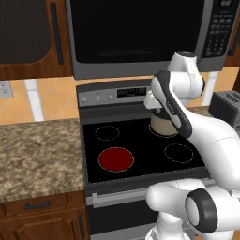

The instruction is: Turn off the front left burner of the stove.

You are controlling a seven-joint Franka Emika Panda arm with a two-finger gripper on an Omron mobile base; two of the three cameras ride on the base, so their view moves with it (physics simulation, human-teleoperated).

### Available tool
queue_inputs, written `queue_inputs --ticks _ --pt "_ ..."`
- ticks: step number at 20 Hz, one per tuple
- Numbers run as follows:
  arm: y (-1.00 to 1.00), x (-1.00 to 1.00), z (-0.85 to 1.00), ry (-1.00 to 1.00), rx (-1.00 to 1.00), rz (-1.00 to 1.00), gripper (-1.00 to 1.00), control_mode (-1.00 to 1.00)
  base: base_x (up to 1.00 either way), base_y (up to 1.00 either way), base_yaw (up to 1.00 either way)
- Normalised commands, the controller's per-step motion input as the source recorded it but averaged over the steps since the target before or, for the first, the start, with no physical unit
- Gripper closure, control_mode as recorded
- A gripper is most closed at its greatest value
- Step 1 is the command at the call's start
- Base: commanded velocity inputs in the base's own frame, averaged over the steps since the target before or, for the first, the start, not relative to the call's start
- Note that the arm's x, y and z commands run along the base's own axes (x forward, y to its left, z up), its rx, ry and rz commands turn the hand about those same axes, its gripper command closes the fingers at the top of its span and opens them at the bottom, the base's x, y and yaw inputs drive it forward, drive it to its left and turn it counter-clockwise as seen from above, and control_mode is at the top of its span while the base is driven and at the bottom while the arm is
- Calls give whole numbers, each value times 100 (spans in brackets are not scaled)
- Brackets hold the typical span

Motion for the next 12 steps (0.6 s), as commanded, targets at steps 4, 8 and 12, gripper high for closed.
queue_inputs --ticks 4,8,12 --pt "1 -17 0 -8 0 0 -100 -100 0 0 0" --pt "30 -63 -2 -37 -4 1 -100 -100 0 0 0" --pt "68 -32 0 -19 -17 7 -100 -100 0 0 0"
